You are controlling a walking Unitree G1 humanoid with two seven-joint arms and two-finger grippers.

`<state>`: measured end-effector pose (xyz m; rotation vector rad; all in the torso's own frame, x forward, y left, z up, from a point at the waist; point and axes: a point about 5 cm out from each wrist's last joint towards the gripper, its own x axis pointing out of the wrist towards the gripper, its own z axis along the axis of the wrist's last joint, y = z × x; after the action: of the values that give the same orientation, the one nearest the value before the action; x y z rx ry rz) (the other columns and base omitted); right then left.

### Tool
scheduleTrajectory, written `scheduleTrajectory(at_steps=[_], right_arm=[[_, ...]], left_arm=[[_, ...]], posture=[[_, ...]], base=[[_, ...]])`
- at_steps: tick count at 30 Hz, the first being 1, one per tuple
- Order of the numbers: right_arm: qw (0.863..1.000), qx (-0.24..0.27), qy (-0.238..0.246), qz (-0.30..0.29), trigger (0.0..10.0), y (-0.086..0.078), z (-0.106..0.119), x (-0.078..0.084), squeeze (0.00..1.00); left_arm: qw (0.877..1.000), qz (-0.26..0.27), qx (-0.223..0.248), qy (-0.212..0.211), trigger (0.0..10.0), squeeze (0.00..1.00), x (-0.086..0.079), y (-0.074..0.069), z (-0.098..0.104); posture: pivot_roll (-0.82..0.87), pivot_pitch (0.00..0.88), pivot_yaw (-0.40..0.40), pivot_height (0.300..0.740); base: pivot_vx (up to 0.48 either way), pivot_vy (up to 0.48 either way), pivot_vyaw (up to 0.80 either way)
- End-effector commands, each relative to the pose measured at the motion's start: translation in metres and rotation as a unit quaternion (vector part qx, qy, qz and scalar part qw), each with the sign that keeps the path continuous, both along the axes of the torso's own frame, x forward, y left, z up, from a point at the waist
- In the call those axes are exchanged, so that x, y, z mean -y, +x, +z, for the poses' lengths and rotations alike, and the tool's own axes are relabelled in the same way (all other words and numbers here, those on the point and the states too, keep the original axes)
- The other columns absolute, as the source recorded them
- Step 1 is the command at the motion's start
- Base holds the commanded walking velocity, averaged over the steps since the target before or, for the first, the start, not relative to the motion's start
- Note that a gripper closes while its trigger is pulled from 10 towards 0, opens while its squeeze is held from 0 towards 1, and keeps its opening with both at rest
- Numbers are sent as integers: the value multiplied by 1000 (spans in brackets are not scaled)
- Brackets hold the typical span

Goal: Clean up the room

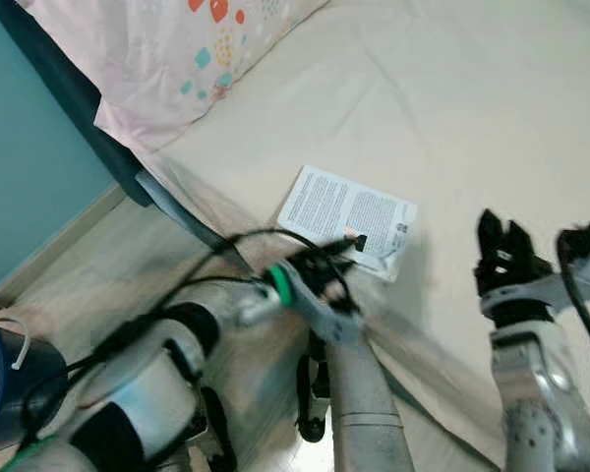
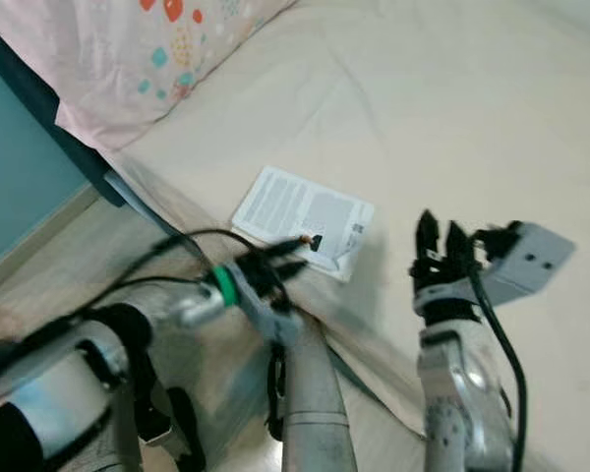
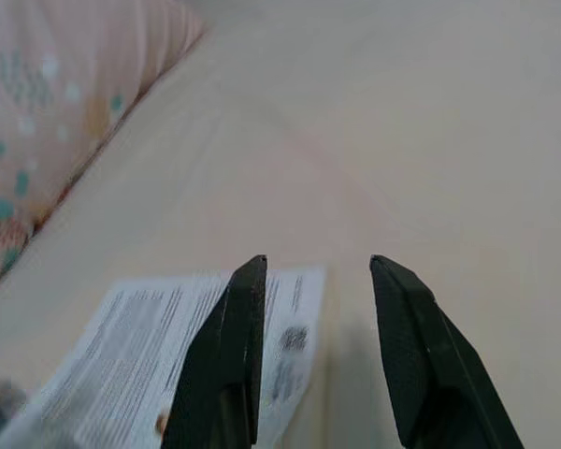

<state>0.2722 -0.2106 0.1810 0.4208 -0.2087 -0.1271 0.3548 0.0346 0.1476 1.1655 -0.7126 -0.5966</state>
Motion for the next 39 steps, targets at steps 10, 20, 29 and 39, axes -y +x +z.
scheduleTrajectory(at_steps=[10, 20, 29, 39], right_arm=[[979, -159, -130, -10, 10000, 30, -60, 18, 0], [942, -233, -229, -73, 10000, 45, -78, 33, 0], [934, -304, -184, -25, 10000, 32, -116, 25, 0], [941, -328, -71, 35, 10000, 36, -138, 3, 0]], left_arm=[[896, 107, -148, -404, 10000, 0, -61, 1, 53], [858, 137, -180, -462, 10000, 0, -114, -32, 62], [851, 152, -199, -462, 10000, 0, -127, -38, 76], [847, 162, -221, -455, 10000, 0, -127, -49, 83]], posture=[[-95, 270, 8, 595], [-25, 277, -26, 595], [-18, 280, -18, 595], [12, 292, -12, 595]], base=[[0, 0, 0], [0, 0, 0], [0, 0, 0], [0, 0, 0]])
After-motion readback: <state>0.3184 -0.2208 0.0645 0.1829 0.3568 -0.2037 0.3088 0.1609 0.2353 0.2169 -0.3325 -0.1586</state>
